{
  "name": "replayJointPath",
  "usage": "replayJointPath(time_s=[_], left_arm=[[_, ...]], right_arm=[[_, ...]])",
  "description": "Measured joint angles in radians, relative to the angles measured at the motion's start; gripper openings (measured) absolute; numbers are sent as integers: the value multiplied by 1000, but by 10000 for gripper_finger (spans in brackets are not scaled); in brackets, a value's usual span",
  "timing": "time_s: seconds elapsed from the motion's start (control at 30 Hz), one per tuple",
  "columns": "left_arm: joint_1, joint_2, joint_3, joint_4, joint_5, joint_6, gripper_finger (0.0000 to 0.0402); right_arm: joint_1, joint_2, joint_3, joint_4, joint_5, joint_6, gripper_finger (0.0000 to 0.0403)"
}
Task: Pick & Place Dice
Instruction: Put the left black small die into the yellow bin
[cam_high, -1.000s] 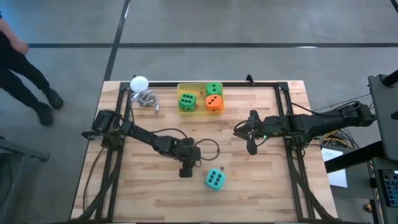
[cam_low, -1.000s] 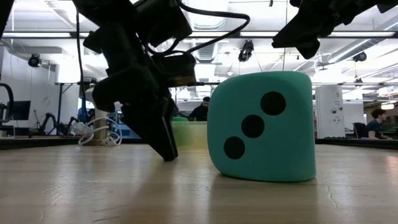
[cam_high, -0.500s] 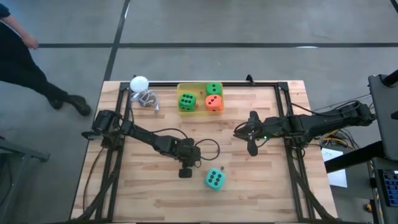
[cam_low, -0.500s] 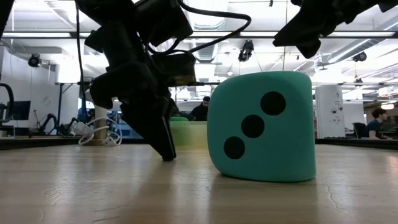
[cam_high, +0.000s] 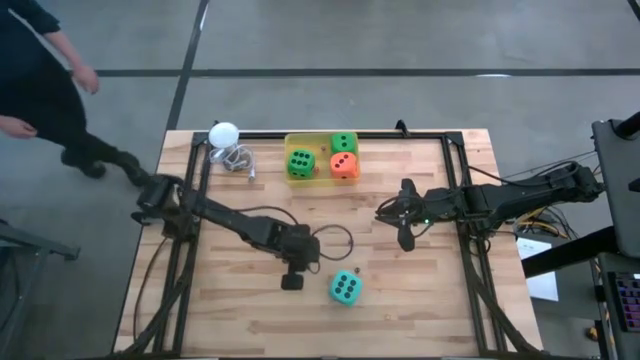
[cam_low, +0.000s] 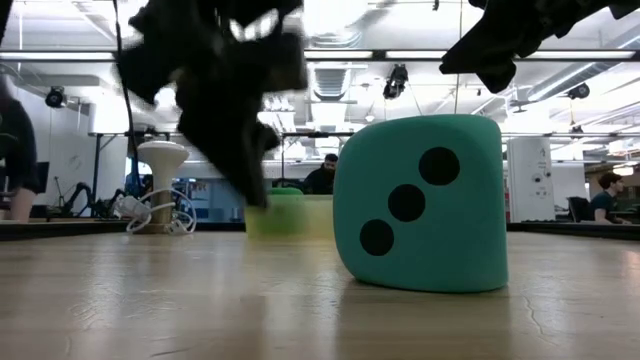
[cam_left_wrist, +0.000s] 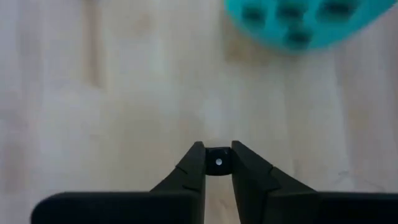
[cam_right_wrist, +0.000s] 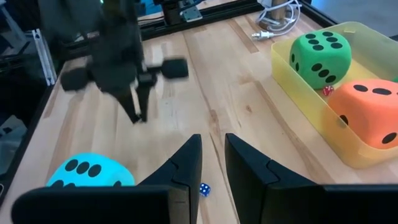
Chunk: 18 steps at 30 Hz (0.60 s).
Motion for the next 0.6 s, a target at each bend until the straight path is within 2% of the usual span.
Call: replayJointPath(time_s=[0.27, 0.4, 0.6], left_arm=[[54, -180, 24, -13, -78, 42, 48], [139, -258, 25, -8, -139, 42, 48], [317, -323, 34, 16, -138, 42, 48]], right_arm=[[0, 0, 0, 0, 0, -11, 63], [0, 0, 0, 0, 0, -11, 63], [0, 0, 0, 0, 0, -11, 63]])
